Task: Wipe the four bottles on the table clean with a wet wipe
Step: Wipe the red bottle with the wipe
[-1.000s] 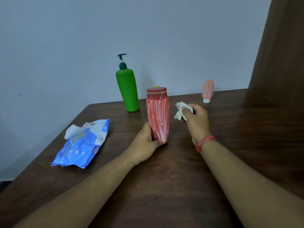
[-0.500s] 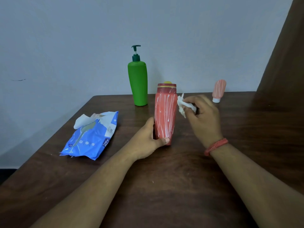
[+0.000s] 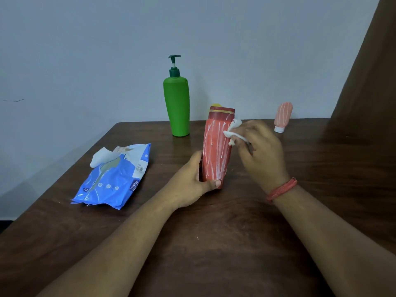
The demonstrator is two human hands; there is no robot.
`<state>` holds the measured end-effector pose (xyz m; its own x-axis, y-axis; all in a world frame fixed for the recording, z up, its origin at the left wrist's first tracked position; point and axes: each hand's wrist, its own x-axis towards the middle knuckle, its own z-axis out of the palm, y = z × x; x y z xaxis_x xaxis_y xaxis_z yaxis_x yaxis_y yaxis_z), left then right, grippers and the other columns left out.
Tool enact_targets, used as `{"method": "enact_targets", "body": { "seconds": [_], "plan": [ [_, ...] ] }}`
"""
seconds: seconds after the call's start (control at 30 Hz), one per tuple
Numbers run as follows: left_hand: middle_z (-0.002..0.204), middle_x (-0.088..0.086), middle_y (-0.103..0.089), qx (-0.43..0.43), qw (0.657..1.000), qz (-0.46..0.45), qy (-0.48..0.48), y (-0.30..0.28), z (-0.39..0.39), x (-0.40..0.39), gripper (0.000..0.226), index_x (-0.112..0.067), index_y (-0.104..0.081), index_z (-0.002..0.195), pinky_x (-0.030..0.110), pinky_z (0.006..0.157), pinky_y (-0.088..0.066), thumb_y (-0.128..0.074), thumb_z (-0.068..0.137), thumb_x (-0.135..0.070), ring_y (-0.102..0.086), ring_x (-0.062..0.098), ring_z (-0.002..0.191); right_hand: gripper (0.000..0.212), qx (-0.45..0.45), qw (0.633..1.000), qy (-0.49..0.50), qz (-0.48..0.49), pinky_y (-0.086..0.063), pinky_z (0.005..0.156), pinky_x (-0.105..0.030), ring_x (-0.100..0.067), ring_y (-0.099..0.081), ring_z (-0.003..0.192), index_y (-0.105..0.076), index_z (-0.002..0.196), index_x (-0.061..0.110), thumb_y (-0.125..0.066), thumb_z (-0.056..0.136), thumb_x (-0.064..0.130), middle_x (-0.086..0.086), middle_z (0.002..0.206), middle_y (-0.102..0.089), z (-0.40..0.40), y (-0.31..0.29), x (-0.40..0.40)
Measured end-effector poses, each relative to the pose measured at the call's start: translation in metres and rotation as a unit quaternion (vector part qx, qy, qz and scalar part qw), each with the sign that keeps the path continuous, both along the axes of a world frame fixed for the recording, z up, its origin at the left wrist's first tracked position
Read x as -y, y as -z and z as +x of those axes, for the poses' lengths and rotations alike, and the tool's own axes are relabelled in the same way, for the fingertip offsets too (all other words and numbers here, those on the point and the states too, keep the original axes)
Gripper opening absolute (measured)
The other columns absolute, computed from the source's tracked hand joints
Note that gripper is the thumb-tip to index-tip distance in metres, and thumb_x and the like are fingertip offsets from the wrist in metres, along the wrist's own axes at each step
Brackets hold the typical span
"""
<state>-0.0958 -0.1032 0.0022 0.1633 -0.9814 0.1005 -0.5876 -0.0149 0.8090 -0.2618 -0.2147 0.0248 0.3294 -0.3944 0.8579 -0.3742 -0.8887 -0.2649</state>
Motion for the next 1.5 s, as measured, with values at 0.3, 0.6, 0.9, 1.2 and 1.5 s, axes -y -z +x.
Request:
{"method": "enact_targets", "body": {
  "seconds": [0.3,0.6,0.9,1.2,1.5],
  "plan": [
    [0.147,-0.012,-0.049,0.003,1.000,-0.008,-0.008,0.000,-0.001,-0.002,0.087,-0.033,-0.027,0.151,0.042,0.115,-0.039,-0.080,0.083,-0.035,-0.047,0.006,0.134,0.019,-0.012,1.000,-0.001,-0.023,-0.049,0.085,-0.017,-0.012,-0.060,0.097,-0.073,0.107,0.004,-0.073,0.088,0.005,-0.010,0.105,-0.068,0.001,0.001,0.000],
    [0.150,-0.012,-0.045,0.021,1.000,0.003,0.001,-0.004,-0.002,-0.001,0.088,-0.035,-0.023,0.152,0.041,0.115,-0.039,-0.078,0.084,-0.036,-0.044,0.007,0.136,0.015,0.017,1.000,0.004,-0.005,-0.041,0.084,-0.006,-0.006,-0.056,0.094,-0.074,0.104,0.005,-0.072,0.089,0.009,-0.008,0.103,-0.067,-0.002,-0.003,0.001],
    [0.149,-0.010,-0.046,0.069,0.998,-0.009,0.010,-0.008,-0.009,-0.003,0.083,-0.036,-0.022,0.149,0.034,0.111,-0.041,-0.077,0.087,-0.032,-0.045,0.009,0.134,0.009,0.112,0.993,0.036,-0.008,-0.037,0.084,-0.001,0.003,-0.048,0.096,-0.072,0.100,0.006,-0.071,0.091,0.009,-0.009,0.101,-0.065,-0.008,-0.017,-0.004],
    [0.145,-0.007,-0.051,0.098,0.995,-0.016,-0.006,-0.009,-0.014,-0.001,0.073,-0.034,-0.029,0.141,0.036,0.106,-0.047,-0.077,0.086,-0.032,-0.052,0.012,0.126,0.013,0.065,0.996,0.052,-0.027,-0.049,0.083,-0.023,-0.018,-0.061,0.097,-0.072,0.102,0.004,-0.070,0.091,0.011,-0.012,0.104,-0.066,-0.017,-0.018,0.003],
    [0.148,-0.005,-0.049,0.105,0.994,-0.017,-0.012,-0.010,-0.018,0.000,0.078,-0.034,-0.026,0.145,0.041,0.110,-0.045,-0.077,0.085,-0.035,-0.050,0.015,0.132,0.018,0.000,0.994,0.044,-0.102,-0.053,0.078,-0.034,-0.024,-0.063,0.093,-0.071,0.104,0.003,-0.074,0.087,0.007,-0.014,0.102,-0.067,-0.015,-0.024,-0.004]
  ]
}}
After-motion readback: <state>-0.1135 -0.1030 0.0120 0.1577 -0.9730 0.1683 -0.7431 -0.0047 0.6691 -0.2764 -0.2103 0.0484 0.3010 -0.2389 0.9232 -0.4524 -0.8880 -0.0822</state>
